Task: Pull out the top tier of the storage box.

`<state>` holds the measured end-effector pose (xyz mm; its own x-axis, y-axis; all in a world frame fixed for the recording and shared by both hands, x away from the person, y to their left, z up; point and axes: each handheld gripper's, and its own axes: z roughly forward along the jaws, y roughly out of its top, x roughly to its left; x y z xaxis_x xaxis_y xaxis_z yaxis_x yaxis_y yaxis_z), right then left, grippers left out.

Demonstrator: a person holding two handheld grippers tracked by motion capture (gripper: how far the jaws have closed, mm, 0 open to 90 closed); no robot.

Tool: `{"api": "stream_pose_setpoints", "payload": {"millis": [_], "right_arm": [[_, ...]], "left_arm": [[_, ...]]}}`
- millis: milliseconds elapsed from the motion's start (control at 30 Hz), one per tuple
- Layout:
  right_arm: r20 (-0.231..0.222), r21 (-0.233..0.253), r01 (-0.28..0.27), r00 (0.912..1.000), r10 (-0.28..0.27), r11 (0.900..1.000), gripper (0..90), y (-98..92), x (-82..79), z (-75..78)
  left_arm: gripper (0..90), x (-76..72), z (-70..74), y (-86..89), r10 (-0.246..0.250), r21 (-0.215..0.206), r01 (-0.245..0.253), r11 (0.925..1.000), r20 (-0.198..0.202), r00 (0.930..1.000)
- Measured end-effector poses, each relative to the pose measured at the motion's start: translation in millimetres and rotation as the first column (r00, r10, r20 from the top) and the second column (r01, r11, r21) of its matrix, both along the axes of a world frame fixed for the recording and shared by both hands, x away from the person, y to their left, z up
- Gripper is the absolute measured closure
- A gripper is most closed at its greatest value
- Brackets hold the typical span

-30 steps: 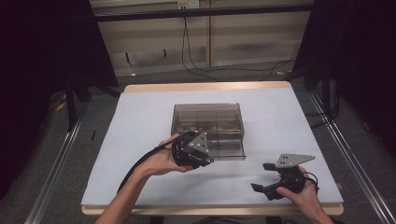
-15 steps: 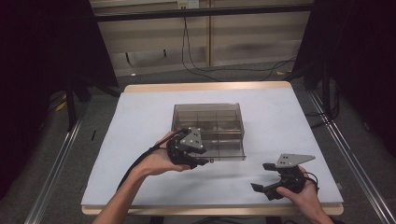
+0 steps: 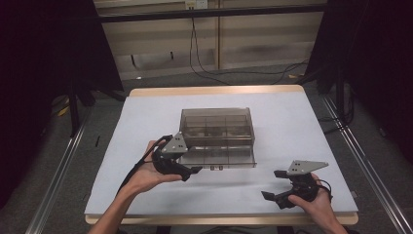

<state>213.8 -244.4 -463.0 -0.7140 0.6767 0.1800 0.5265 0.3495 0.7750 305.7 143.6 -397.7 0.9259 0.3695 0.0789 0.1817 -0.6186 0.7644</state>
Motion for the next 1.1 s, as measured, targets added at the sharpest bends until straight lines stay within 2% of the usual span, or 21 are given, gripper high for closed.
{"api": "stream_pose_setpoints", "payload": {"millis": [100,233,267,300,433,500,533,567,667,767,833,867,933,967,1033,1100], "right_arm": [[-0.001,0.001,0.000,1.0000,0.000,1.000,10.1,0.0,0.1,0.0],[-0.002,0.000,0.001,1.0000,-0.001,1.000,10.0,0.2,0.4,-0.1],[-0.002,0.000,0.001,1.0000,-0.001,1.000,10.1,0.3,0.5,-0.1],[-0.002,0.000,0.002,1.0000,-0.002,1.000,10.1,0.3,0.4,0.0],[-0.002,0.000,0.003,1.0000,-0.003,1.000,10.1,0.0,0.3,-0.1],[-0.001,0.000,0.003,1.0000,-0.003,1.000,10.1,-0.1,0.2,0.0],[-0.001,0.000,0.002,1.0000,-0.002,1.000,10.0,0.0,0.0,0.0],[-0.001,0.000,0.002,1.0000,-0.002,1.000,10.1,0.0,-0.1,0.1],[-0.001,0.000,0.002,1.0000,-0.002,1.000,10.1,-0.4,-0.1,0.3],[-0.001,0.000,0.003,1.0000,-0.003,1.000,10.1,-0.3,-0.2,0.1],[0.000,0.000,0.002,1.0000,-0.002,1.000,10.1,-0.2,-0.3,0.2],[0.000,0.000,0.002,1.0000,-0.002,1.000,10.1,-0.2,-0.6,0.3],[-0.002,0.001,0.002,1.0000,-0.002,1.000,10.1,-0.5,-0.8,0.6],[-0.001,0.002,0.002,1.0000,-0.002,1.000,10.1,-0.5,-0.9,0.7],[0.000,0.001,0.001,1.0000,-0.001,1.000,10.1,-0.3,-1.6,1.0],[0.001,0.002,-0.002,1.0000,0.002,1.000,10.0,-0.4,-1.9,1.3]], "left_arm": [[13.4,-3.9,-2.1,11.6,0.058,-0.017,-0.058,0.9982,0.018,0.9981],[9.3,-5.8,-3.9,22.3,0.079,-0.021,-0.079,0.9967,-0.014,0.9968],[9.4,-6.7,-4.7,24.2,0.092,-0.020,-0.092,0.9955,-0.002,0.9957],[9.3,-8.4,-5.5,25.9,0.114,-0.013,-0.114,0.9934,0.013,0.9934],[9.4,-13.4,-10.5,33.7,0.190,-0.023,-0.189,0.9816,0.006,0.9818],[9.4,-14.9,-13.2,38.9,0.201,-0.022,-0.202,0.9792,-0.016,0.9794],[9.4,-15.8,-16.1,39.7,0.215,-0.029,-0.216,0.9760,-0.033,0.9761],[9.3,-17.2,-18.1,41.0,0.224,-0.010,-0.224,0.9745,-0.016,0.9745],[9.3,-24.7,-25.4,43.2,0.242,-0.016,-0.242,0.9701,-0.020,0.9701],[9.3,-32.5,-31.6,45.3,0.261,-0.016,-0.261,0.9652,0.007,0.9653],[9.6,-36.9,-36.9,47.8,0.283,-0.056,-0.282,0.9578,0.012,0.9591],[9.9,-38.7,-39.7,49.6,0.284,-0.086,-0.282,0.9555,0.013,0.9586],[14.6,-43.1,-45.9,52.4,0.300,-0.124,-0.297,0.9466,0.001,0.9540],[13.7,-46.0,-49.6,53.9,0.290,-0.123,-0.289,0.9494,-0.009,0.9570],[19.1,-51.2,-54.5,56.0,0.290,-0.126,-0.289,0.9490,-0.009,0.9570],[24.0,-52.5,-56.6,57.2,0.296,-0.098,-0.298,0.9497,-0.034,0.9547]]}}
